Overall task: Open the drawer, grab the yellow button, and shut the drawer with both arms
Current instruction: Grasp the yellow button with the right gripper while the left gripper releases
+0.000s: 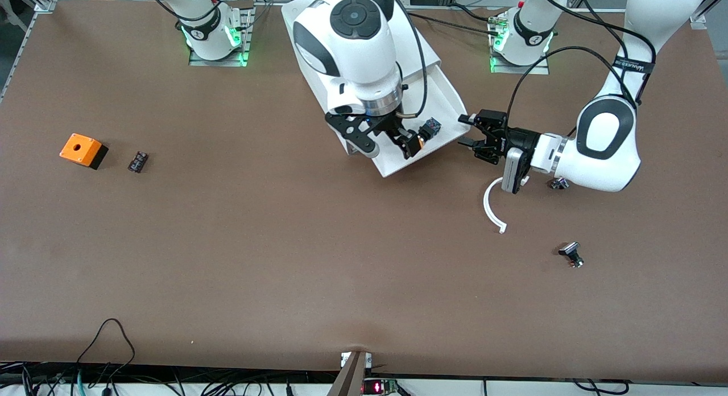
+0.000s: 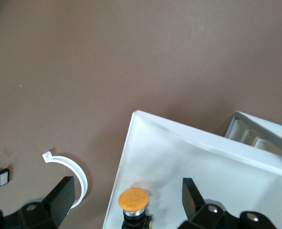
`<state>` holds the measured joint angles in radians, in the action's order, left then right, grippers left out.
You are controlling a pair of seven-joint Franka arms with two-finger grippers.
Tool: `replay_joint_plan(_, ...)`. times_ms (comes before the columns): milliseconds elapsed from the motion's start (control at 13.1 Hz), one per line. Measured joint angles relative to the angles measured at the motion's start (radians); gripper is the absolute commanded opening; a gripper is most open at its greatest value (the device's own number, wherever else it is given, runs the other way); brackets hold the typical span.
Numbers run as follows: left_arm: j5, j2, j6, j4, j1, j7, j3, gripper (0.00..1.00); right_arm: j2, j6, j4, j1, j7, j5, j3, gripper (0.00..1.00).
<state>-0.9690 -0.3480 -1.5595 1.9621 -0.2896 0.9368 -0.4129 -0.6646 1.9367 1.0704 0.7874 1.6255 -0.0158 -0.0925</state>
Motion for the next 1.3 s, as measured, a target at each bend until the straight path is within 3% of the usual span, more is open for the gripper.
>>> replay_joint_plan(305, 0.088, 0.001, 0.161, -0.159, -0.002, -0.311, 0.0, 1.0, -0.056, 0.055, 0.0, 0.091, 0.112, 0.001, 0.017, 1.0)
replay_joint_plan(610, 0.163, 0.001, 0.278, -0.252, -0.005, -0.512, 0.002, 1.0, -0.093, 0.1, -0.001, 0.138, 0.14, 0.002, 0.028, 0.99)
replay_joint_plan(686, 0.184, 0.001, 0.317, -0.293, -0.006, -0.596, 0.002, 1.0, -0.095, 0.107, -0.001, 0.141, 0.144, 0.002, 0.028, 0.95)
replay_joint_plan(914, 0.255, 0.003, 0.395, -0.422, -0.006, -0.828, -0.003, 1.0, -0.1, 0.12, -0.001, 0.145, 0.146, 0.002, 0.028, 0.35)
replay_joint_plan(1067, 0.326, 0.004, 0.405, -0.492, -0.003, -0.913, -0.01, 1.0, -0.1, 0.126, -0.001, 0.146, 0.146, 0.002, 0.028, 0.05)
replay_joint_plan(1143, 0.376, 0.005, 0.406, -0.526, -0.001, -0.935, -0.011, 1.0, -0.1, 0.127, -0.001, 0.147, 0.146, 0.002, 0.028, 0.0)
replay_joint_plan(1295, 0.551, 0.008, 0.406, -0.61, 0.017, -0.942, -0.017, 1.0, -0.101, 0.129, -0.002, 0.152, 0.146, 0.002, 0.028, 0.0)
